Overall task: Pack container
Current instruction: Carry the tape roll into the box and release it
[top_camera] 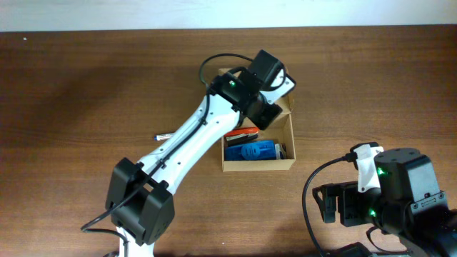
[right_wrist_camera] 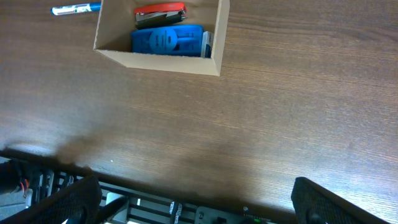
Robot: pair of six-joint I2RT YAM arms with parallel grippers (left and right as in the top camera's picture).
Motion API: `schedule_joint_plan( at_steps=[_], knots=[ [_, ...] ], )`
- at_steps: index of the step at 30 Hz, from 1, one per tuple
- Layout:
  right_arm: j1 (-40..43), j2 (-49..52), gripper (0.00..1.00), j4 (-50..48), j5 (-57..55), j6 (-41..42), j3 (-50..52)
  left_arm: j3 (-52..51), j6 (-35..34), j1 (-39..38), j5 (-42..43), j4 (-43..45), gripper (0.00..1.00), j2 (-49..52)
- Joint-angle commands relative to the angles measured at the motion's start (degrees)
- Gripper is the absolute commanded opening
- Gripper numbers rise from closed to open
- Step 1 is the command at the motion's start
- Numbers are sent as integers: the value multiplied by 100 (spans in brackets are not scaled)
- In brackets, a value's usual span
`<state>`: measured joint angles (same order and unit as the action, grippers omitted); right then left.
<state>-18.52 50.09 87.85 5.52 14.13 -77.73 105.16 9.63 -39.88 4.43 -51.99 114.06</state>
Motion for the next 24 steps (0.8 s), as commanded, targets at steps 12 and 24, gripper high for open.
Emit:
schedule_joint_plan(
  at_steps=[12,24],
  knots=[
    [-33,-22,99,-20,4,-24,-59,2,118,-348,144,212,31,774],
    [-33,-22,99,-17,4,-24,-59,2,114,-365,590,481,31,1062]
  ],
)
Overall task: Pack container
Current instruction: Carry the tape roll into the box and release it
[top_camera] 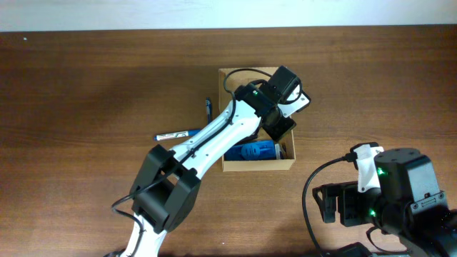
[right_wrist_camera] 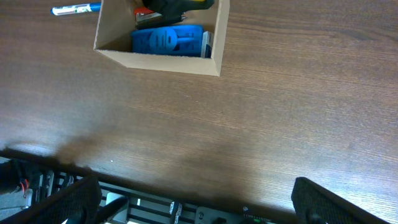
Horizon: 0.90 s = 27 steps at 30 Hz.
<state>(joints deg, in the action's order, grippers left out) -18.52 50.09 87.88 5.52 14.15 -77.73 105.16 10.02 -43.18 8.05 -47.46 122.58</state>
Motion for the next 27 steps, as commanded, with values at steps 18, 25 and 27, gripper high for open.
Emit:
schedule_joint_plan(
  at_steps=[18,25,27],
  knots=[
    [-33,-22,99,-22,4,-26,-59,2,76,-28,223,37,52,308],
    [-33,-22,99,-22,4,-24,-59,2,76,-31,225,35,67,308],
    [-33,-22,99,-22,4,-24,-59,2,76,-31,225,35,67,308]
  ],
)
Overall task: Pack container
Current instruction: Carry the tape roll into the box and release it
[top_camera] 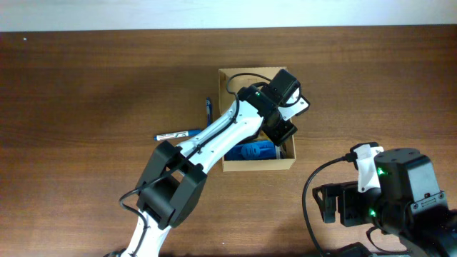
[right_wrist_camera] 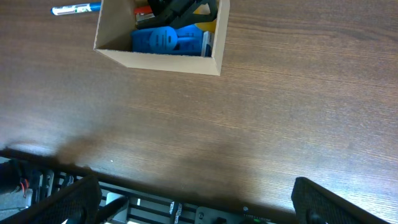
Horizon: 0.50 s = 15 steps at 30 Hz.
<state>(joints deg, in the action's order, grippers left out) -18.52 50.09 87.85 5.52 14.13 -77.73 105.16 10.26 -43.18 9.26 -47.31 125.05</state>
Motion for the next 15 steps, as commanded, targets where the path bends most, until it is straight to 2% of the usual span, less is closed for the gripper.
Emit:
schedule_joint_plan(
  at_steps=[1,6,15],
  knots=[
    [-33,-22,99,-20,4,-22,-59,2,52,-31,105,20,67,61],
    [-33,-22,99,-17,4,-24,-59,4,55,-28,98,-120,66,-122],
    [-33,-22,99,-20,4,-24,-59,4,55,153,-87,-1091,66,-1357]
  ],
)
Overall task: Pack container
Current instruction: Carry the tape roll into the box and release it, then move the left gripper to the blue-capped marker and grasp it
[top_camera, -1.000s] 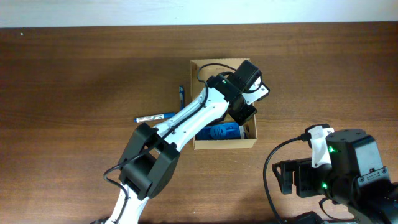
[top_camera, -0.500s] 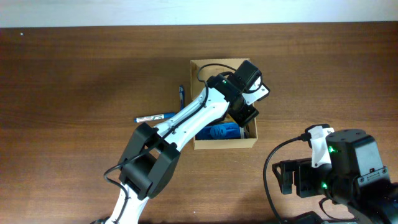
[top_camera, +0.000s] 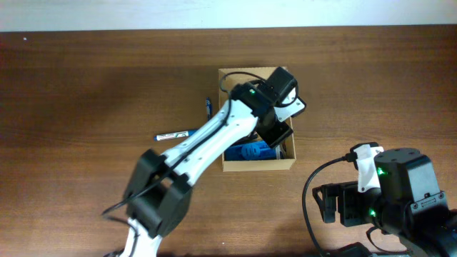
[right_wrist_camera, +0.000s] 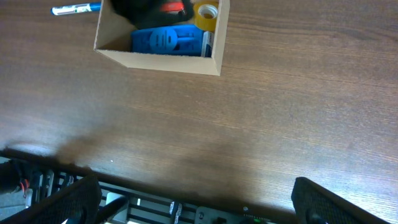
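An open cardboard box stands mid-table. The right wrist view shows inside the box a blue object, a red stapler and a yellow tape roll in the corner. My left gripper reaches into the box from above. In the right wrist view the left gripper is a dark blur beside the stapler, apart from the tape roll. My right gripper is open and empty, low near the table's front edge.
A blue-and-white marker lies left of the box, and a dark blue pen lies by its left wall. The right arm sits folded at the front right corner.
The left gripper has shifted toward the stapler side of the box. The yellow tape roll now lies free in the box corner. The right arm has not moved.
The left arm first hung over the box's far side, with only the stapler and blue object inside. Then the gripper was down in the box, with something yellow at it. Now the tape roll rests in the corner, apart from the gripper.
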Robot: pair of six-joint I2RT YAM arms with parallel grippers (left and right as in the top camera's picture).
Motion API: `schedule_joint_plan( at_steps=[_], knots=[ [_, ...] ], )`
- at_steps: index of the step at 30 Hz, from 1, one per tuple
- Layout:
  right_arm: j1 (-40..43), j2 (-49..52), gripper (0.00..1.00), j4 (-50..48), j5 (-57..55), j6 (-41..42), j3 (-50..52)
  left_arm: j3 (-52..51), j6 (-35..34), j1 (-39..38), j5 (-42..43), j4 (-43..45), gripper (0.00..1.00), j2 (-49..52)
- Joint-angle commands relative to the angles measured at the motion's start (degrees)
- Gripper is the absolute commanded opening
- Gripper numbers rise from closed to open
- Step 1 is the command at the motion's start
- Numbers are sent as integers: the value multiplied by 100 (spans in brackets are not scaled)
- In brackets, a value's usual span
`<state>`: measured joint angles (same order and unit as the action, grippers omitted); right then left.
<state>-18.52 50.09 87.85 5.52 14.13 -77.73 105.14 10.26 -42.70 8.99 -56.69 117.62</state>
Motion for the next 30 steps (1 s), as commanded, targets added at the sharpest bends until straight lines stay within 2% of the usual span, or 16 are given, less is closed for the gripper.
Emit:
schedule_joint_plan(
  at_steps=[1,10,15,21,30],
  knots=[
    [-33,-22,99,-17,4,-22,-59,7,52,140,-149,-291,67,-748],
    [-33,-22,99,-20,4,-24,-59,7,57,962,-1193,-1878,66,-1526],
    [-33,-22,99,-20,4,-22,-59,-83,494,1565,-1178,-2337,66,-1526],
    [-33,-22,99,-17,4,-24,-59,-717,1032,2074,-1154,-2175,66,-1541],
    [-33,-22,99,-17,4,-24,-59,-2332,1867,2492,-1008,-697,67,-1759]
  ],
)
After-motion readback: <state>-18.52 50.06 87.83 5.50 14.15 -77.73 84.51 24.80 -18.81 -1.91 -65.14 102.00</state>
